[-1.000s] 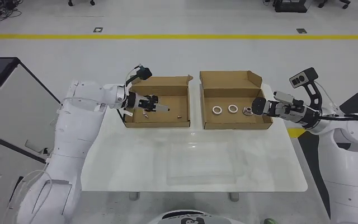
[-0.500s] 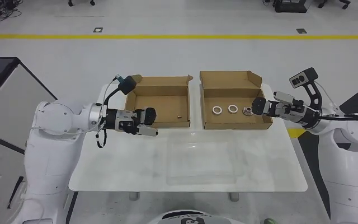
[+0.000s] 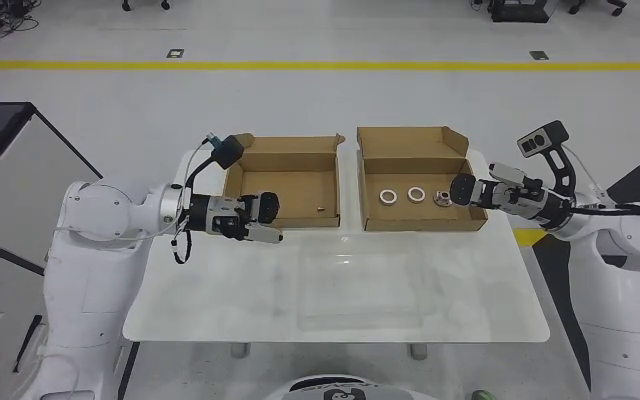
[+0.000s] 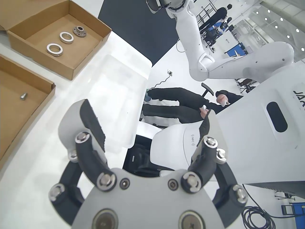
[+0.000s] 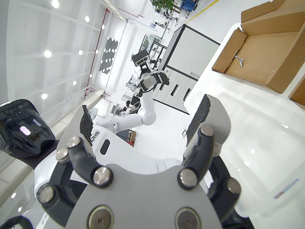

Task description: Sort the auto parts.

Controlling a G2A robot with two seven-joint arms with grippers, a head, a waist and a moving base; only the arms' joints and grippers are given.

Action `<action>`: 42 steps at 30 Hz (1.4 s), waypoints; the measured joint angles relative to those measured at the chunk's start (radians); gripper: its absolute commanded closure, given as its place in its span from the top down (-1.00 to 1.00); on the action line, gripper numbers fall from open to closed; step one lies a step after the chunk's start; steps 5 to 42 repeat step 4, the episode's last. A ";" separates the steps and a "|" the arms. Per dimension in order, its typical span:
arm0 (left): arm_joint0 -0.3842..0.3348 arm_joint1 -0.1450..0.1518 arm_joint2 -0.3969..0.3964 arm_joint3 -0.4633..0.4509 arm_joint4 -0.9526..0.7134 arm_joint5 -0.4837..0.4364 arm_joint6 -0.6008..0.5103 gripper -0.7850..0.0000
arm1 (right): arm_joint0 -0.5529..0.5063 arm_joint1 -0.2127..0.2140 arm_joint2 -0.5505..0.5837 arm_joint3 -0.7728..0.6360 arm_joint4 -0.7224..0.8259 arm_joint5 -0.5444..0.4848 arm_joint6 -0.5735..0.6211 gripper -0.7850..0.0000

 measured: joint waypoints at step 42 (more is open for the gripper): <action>0.000 0.000 0.000 0.000 0.000 0.000 0.000 1.00 | 0.000 0.000 0.000 0.000 0.000 0.000 0.000 1.00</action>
